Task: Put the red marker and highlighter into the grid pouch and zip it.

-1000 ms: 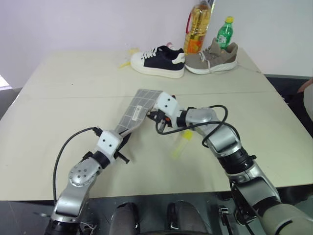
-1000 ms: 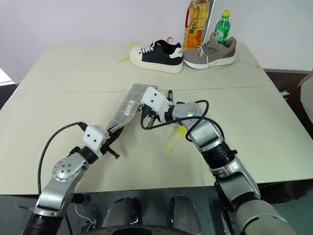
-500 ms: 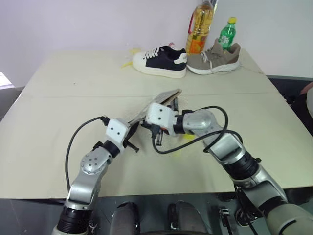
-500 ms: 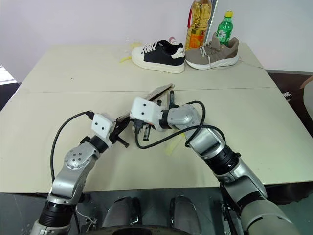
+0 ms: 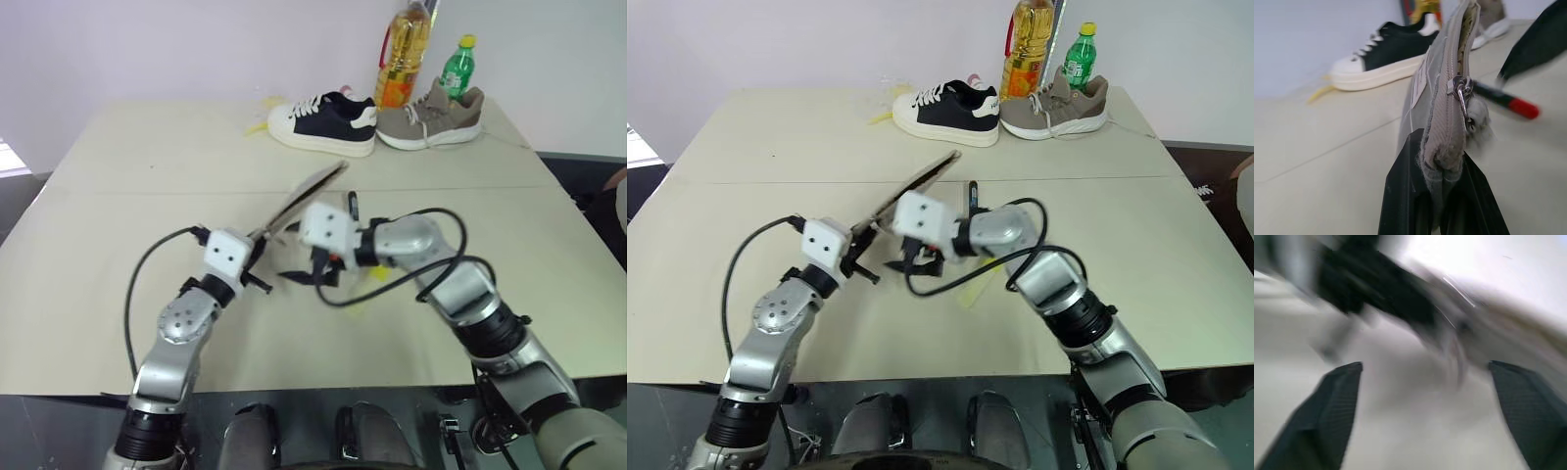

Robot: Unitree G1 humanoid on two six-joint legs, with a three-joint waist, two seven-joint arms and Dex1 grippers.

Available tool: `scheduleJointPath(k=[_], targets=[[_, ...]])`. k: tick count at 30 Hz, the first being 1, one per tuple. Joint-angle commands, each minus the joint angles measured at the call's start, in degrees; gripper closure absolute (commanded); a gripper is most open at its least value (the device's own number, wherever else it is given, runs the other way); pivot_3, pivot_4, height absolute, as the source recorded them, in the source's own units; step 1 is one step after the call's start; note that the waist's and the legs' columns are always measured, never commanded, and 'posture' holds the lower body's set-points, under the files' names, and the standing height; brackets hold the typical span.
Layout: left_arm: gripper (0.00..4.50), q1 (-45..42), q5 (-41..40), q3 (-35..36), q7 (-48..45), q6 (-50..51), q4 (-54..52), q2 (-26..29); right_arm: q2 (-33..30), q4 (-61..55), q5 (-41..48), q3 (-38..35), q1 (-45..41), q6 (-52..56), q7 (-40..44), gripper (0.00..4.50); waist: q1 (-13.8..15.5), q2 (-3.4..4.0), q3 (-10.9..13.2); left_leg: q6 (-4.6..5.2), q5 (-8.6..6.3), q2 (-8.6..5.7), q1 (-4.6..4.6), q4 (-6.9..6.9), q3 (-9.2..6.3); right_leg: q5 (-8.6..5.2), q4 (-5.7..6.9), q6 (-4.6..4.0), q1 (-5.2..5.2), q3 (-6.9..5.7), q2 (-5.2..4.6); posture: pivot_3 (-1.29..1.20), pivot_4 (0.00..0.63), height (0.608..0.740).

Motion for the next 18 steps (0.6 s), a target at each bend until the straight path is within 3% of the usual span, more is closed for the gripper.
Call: scheduleJointPath(k=[1,8,16,18], targets=[[4.50,0.97,-0.10,3.82,-0.60,-3.16,-1.66,2.46,1.21,6.53,-1.21,-6.79,-2.89,6.11,-8.13,0.44,-0.04,0.01,0.00,0.00,0.00,0.00,0.00,0.00,0.01,0.00,0.00,0.00,-0.01,0.00,0.00,0.00,0.150,0.705],[4.50,2.03,0.07,5.66,-1.97,-5.59,1.00,5.53,8.89,21.28,-1.25,-14.30,-5.08,11.01,-21.43,0.44,-0.20,0.04,0.02,-0.01,0.00,0.02,-0.01,-0.08,0.06,0.00,0.01,-0.01,-0.06,0.00,0.02,0.00,0.150,0.705],[4.50,2.07,0.44,4.57,-1.18,-6.45,1.60,4.43,16.79,33.96,-0.34,-20.28,-8.02,9.69,-32.39,0.44,-0.20,0.05,0.03,-0.02,0.01,0.01,-0.05,-0.05,0.09,0.00,0.02,0.00,-0.06,0.01,0.02,0.00,0.150,0.705],[4.50,2.22,0.59,4.41,-1.04,-6.51,1.68,4.04,17.45,34.15,-0.56,-19.95,-7.83,9.66,-33.37,0.95,-0.21,0.05,0.03,-0.02,0.01,0.01,-0.05,-0.05,0.09,0.00,0.02,0.01,-0.06,0.01,0.02,0.00,0.150,0.705]])
